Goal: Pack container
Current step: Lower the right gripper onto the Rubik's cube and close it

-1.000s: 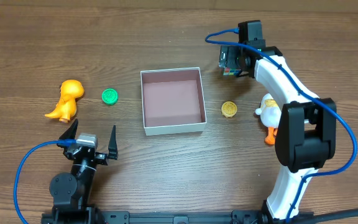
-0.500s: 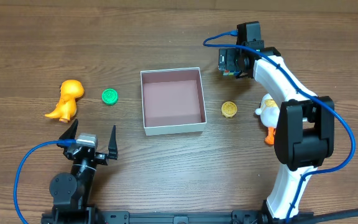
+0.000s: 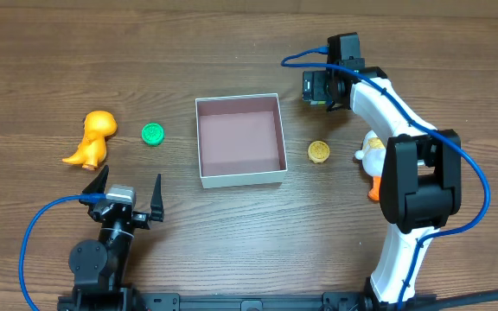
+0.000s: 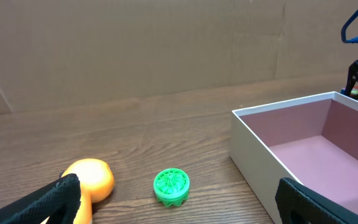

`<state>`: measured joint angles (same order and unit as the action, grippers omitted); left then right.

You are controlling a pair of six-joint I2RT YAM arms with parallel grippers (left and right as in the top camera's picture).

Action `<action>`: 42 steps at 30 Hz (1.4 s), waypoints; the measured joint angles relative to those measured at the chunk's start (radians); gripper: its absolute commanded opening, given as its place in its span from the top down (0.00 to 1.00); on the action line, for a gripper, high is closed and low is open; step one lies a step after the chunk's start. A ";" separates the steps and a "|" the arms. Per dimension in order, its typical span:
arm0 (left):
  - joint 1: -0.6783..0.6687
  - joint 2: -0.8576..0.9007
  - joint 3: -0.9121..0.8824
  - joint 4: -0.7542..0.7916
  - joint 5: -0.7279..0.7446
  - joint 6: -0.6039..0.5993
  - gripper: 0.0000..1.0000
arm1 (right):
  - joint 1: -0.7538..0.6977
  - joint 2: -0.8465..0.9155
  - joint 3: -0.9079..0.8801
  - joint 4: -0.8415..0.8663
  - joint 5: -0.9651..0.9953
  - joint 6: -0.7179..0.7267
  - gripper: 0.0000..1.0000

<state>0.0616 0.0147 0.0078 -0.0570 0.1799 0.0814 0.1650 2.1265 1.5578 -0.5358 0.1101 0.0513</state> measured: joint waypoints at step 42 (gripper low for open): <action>0.000 0.000 0.000 0.000 0.000 0.000 0.00 | 0.000 0.036 0.000 0.045 -0.036 -0.003 0.28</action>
<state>0.0616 0.0147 0.0078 -0.0570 0.1799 0.0814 0.1650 2.1624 1.5578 -0.4904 0.0742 0.0486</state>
